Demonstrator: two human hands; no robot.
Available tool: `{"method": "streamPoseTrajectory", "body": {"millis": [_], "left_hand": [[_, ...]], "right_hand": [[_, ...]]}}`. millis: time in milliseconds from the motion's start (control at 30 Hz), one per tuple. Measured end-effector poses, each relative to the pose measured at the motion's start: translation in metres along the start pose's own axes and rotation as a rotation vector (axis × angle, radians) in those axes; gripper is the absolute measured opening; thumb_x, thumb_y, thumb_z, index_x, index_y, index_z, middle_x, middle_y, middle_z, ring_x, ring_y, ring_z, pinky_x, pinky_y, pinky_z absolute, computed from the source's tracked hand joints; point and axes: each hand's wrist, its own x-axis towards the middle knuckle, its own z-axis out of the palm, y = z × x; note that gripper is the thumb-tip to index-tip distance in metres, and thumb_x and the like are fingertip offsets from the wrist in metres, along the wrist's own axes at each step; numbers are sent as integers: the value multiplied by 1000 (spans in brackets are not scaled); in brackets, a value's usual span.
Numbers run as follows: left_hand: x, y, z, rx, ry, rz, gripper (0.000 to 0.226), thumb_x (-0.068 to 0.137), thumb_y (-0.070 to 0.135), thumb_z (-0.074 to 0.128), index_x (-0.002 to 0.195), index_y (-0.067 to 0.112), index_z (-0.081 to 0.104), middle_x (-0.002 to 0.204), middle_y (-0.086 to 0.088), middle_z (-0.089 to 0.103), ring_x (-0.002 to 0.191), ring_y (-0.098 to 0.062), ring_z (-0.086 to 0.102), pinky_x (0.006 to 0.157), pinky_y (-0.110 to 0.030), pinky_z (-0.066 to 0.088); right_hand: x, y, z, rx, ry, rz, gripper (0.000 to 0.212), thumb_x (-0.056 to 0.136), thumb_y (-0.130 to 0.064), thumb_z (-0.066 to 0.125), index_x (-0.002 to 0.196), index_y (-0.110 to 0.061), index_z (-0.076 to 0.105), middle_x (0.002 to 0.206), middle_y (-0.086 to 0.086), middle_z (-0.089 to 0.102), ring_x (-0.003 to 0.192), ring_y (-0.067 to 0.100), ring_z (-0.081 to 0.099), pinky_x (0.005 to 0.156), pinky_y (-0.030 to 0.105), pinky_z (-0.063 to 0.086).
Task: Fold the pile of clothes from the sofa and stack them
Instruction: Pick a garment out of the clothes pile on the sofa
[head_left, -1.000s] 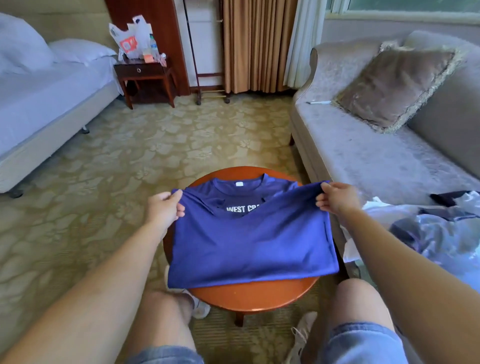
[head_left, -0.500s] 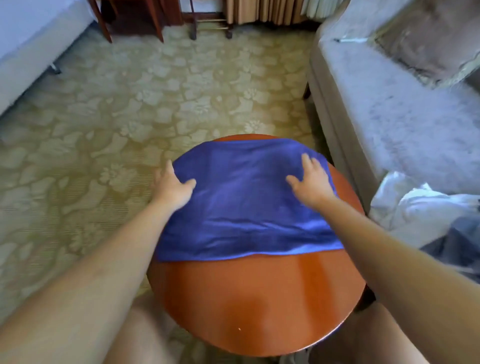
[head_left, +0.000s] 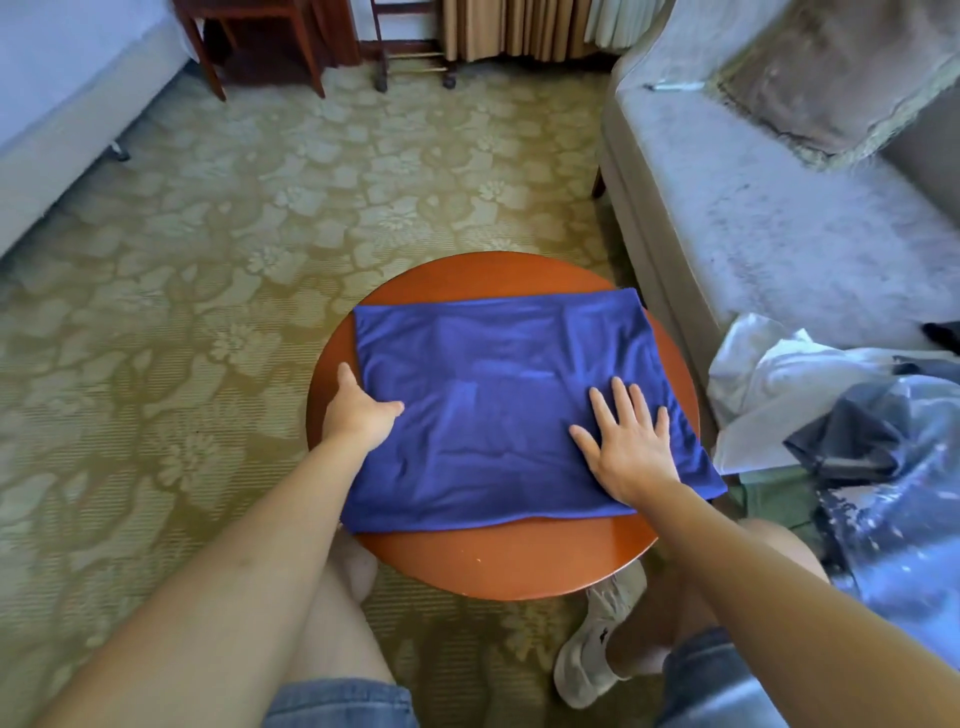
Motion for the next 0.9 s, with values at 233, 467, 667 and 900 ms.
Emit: {"method": "streamPoseTrajectory", "body": {"millis": [233, 467, 667, 900], "left_hand": [[-3, -19, -4, 108, -85, 263, 49, 101, 13, 41, 147, 30, 38, 138, -1, 53, 112, -29, 58, 87, -30, 45], [18, -34, -23, -3, -139, 182, 31, 95, 6, 55, 123, 14, 66, 141, -8, 51, 126, -27, 51, 101, -30, 42], [17, 2, -60, -154, -251, 128, 64, 80, 3, 72, 139, 19, 51, 142, -5, 49, 124, -23, 52, 108, -39, 41], [-34, 102, -40, 113, -306, 312, 78, 83, 11, 71, 151, 23, 34, 156, 0, 27, 141, -21, 31, 107, -28, 31]], "right_hand": [[-12, -14, 2, -45, 32, -120, 92, 79, -78, -5, 155, -28, 14, 163, 3, -6, 149, 26, -7, 117, 58, 0], [0, -40, 4, -119, -71, -148, 99, 72, -79, -19, 155, -30, 4, 163, 1, -9, 149, 26, -9, 117, 56, 1], [2, -57, -3, 173, 128, -146, 58, 96, -45, 48, 145, -15, 40, 160, 15, 12, 146, 36, 12, 116, 54, 11], [-25, -7, -35, 782, 205, 216, 53, 95, -37, 51, 140, -10, 47, 128, 9, 53, 113, 26, 54, 99, 32, 38]]}}
